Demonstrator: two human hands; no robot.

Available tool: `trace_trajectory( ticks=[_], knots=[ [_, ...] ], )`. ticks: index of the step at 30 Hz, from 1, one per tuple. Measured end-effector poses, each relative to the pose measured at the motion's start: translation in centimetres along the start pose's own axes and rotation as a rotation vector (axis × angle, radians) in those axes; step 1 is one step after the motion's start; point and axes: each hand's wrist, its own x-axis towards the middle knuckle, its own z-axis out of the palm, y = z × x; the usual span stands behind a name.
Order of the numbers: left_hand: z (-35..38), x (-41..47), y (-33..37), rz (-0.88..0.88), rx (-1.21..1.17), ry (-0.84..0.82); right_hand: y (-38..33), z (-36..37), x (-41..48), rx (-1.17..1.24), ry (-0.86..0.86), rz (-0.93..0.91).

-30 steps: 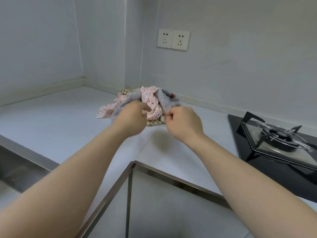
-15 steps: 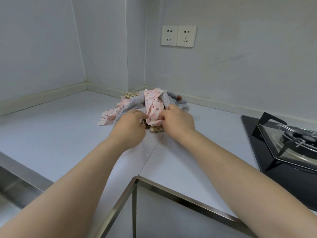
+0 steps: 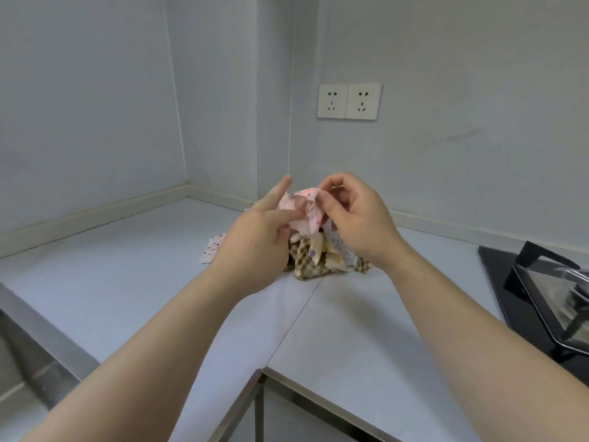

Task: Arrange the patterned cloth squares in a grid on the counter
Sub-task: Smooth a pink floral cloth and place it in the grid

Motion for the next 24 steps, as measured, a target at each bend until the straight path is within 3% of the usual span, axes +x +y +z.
trace_trajectory(
  ticks=[5,8,12,16,20,24],
  knots=[
    [-1.4,0.2,1.9,0.026,-0.192,0.1,-1.9,-0.8,0.3,0.159,0.045,-0.037],
    [-2.0,0.1,2.8,0.036,-0.203,0.17,-2.5,-1.4,0.2,0.11,0.083,-0.046],
    [-2.9,0.0,3.5,0.006,-0.187,0.255,-2.5,-2.0,-0.3,-0.081,-0.112,-0.01],
    [-3.8,0.1,3.4,-0.032,-0.074,0.216,-3.0,-2.2,-0.4,-0.228,-0.162,-0.043],
    [-4.3,0.3,2.6,-0.019,0.199,0.199,-3.3,-2.5,-0.6,-0.162,-0.186,-0.014],
    [-3.9,0.2,2.0,-0.083,0.298,0.199,-3.2,-3.2,-0.6,-0.086,-0.14,0.073]
  ],
)
